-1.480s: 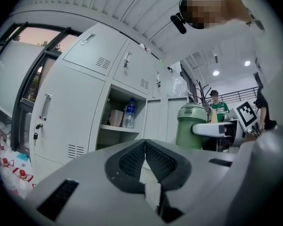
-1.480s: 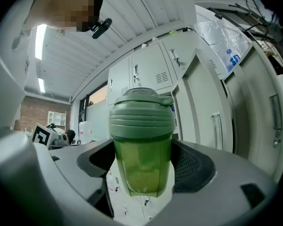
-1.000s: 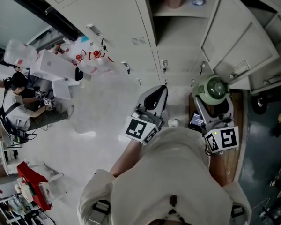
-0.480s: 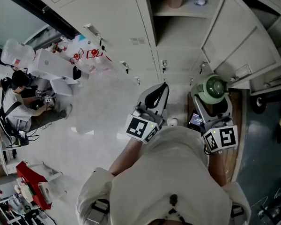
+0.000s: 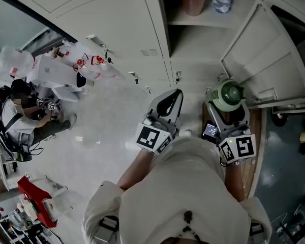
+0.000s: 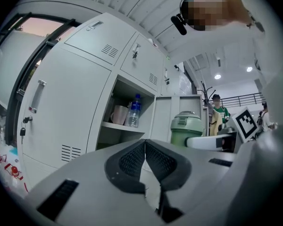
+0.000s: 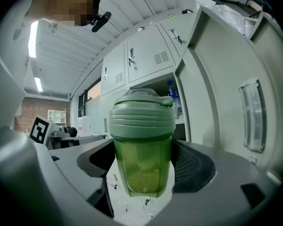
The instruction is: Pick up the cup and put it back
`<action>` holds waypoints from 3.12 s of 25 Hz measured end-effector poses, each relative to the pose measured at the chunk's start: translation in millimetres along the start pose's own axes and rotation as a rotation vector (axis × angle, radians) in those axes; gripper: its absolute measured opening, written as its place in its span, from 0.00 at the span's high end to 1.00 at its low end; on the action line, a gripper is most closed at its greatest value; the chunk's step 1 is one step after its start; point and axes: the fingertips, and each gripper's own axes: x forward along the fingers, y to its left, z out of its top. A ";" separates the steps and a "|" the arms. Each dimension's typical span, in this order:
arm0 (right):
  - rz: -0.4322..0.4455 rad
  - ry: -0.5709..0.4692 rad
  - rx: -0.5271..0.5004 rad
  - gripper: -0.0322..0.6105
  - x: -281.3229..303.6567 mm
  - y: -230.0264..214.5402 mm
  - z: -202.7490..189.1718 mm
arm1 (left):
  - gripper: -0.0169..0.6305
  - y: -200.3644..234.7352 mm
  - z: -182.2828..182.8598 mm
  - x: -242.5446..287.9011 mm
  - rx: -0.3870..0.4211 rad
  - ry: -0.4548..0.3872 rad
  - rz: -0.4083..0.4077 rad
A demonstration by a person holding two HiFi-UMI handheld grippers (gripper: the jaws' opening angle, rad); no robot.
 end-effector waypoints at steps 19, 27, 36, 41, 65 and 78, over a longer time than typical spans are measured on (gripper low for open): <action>-0.085 0.073 -0.003 0.39 136.0 -44.1 -24.1 | 0.96 56.2 35.4 77.2 -0.013 -0.035 -0.134; -0.146 0.095 0.010 0.39 186.9 -66.5 -43.2 | 0.96 62.1 49.6 84.9 0.008 -0.045 -0.209; -0.192 0.121 -0.016 0.39 244.6 -99.6 -62.8 | 0.96 85.6 54.5 76.5 0.033 -0.051 -0.194; -0.213 0.117 -0.023 0.39 276.8 -119.7 -69.1 | 0.96 97.3 50.9 72.5 0.040 -0.040 -0.175; -0.188 0.103 -0.028 0.40 334.1 -138.4 -84.0 | 0.96 110.4 44.5 87.2 0.059 -0.009 -0.168; -0.170 0.123 0.071 0.40 283.5 -121.0 -86.9 | 0.96 94.3 31.4 90.6 0.042 -0.003 -0.210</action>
